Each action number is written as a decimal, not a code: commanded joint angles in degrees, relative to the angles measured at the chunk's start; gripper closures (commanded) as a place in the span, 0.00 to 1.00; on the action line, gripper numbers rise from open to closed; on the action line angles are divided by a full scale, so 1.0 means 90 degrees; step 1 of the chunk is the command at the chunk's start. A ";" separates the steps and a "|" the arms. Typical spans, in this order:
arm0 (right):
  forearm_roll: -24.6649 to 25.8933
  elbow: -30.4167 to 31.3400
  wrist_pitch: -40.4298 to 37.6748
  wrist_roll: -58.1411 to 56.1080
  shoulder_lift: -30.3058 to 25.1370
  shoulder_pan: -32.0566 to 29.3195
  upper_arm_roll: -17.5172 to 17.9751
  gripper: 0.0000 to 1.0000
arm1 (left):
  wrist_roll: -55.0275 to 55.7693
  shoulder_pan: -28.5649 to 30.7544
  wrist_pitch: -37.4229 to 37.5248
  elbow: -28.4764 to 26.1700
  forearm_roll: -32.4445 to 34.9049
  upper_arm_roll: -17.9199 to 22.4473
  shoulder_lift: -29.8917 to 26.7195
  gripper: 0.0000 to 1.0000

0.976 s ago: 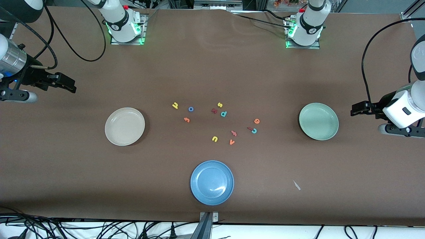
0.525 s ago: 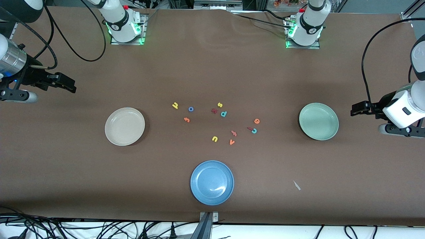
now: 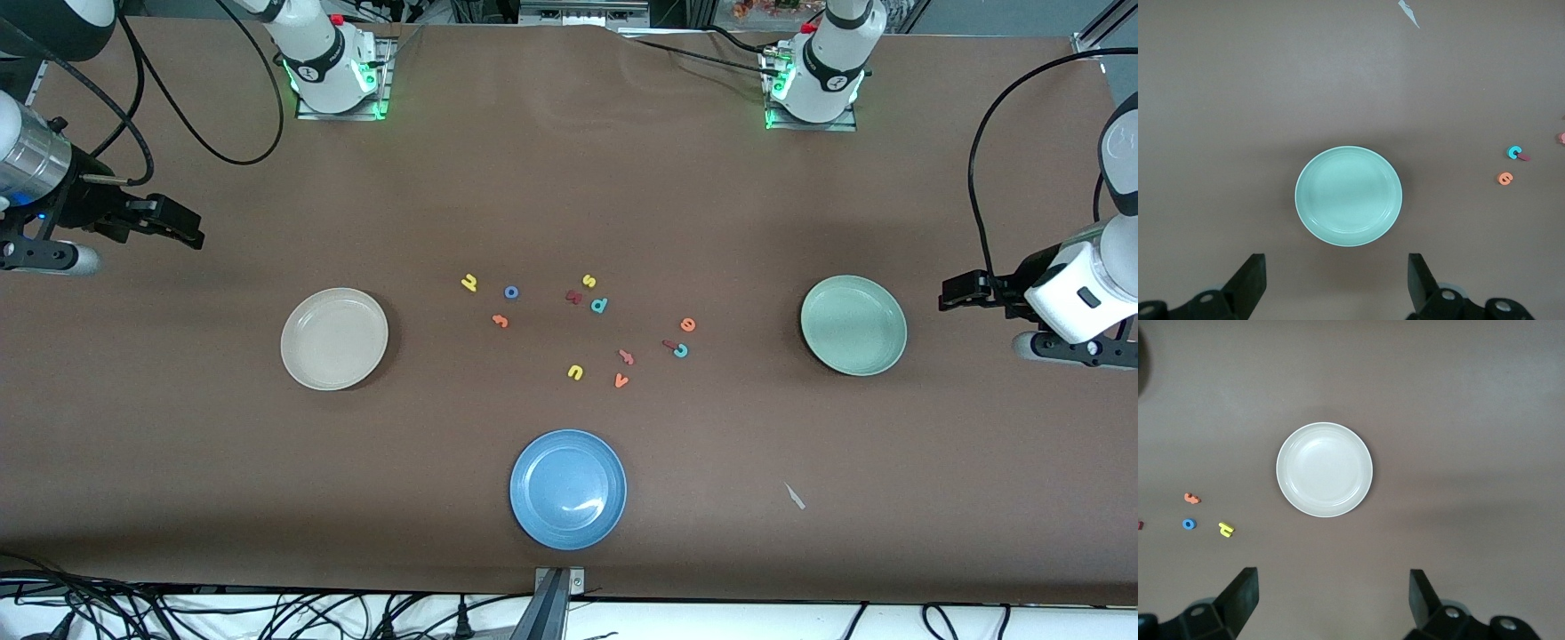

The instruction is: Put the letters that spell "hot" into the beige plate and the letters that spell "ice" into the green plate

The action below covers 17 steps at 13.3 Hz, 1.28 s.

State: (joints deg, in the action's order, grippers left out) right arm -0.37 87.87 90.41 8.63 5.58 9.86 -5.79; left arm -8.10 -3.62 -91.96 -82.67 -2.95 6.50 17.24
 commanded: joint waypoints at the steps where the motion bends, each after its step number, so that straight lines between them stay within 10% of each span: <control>1: 0.0012 0.0149 -0.0017 -0.0041 -0.0151 -0.0012 0.0008 0.00 | -0.0008 0.0001 0.0003 -0.0072 0.0181 -0.0049 -0.0100 0.06; 13: -0.0115 0.0041 0.0032 0.0184 -0.0093 0.0046 0.0037 0.00 | 0.2430 -0.0204 -0.0211 -0.0238 -0.0238 -0.0897 0.0281 0.01; 17: -0.0124 0.0012 0.0149 0.0194 -0.0025 0.0017 0.0038 0.00 | 0.4012 -0.0184 -0.1877 -0.1495 -0.0229 -0.1629 0.0203 0.01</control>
State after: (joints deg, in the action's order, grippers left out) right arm -0.61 87.83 91.10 9.39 5.47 10.10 -5.51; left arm 22.79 -5.61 -102.57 -90.31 -4.28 -6.11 20.32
